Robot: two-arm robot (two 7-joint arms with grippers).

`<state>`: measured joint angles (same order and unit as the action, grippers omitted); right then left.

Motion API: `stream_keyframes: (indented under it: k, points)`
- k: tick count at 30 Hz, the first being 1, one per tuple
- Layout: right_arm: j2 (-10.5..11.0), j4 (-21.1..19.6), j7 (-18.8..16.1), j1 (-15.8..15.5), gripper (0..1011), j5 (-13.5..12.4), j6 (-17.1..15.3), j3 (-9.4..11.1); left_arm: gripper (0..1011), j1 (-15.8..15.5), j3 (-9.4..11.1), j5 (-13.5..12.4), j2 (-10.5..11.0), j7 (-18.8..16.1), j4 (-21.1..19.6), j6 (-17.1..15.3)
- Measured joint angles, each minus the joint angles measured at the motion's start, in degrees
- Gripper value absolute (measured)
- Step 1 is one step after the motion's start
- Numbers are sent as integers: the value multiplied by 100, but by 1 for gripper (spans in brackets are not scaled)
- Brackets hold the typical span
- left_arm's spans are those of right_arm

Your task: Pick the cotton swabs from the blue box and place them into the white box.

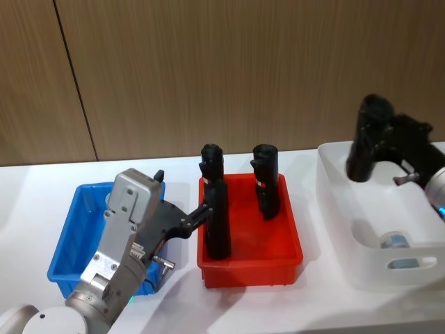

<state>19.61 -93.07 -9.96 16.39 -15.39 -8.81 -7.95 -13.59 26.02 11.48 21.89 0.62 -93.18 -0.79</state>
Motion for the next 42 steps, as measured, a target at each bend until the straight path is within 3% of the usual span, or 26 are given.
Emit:
stream_keyframes:
  k: [8, 25, 33, 36, 42]
  points:
    - [69, 294, 182, 112, 357, 124, 12, 98, 1004, 0, 0, 0, 0, 0, 0, 0]
    - [-63, 1669, 221, 593, 367, 229, 132, 75, 1004, 0, 0, 0, 0, 0, 0, 0]
    - [-147, 2232, 194, 805, 630, 247, 231, 43, 1004, 0, 0, 0, 0, 0, 0, 0]
    - [-158, 2322, 186, 837, 687, 247, 263, 41, 1004, 0, 0, 0, 0, 0, 0, 0]
    - [-170, 2451, 131, 877, 896, 217, 363, 48, 1004, 0, 0, 0, 0, 0, 0, 0]
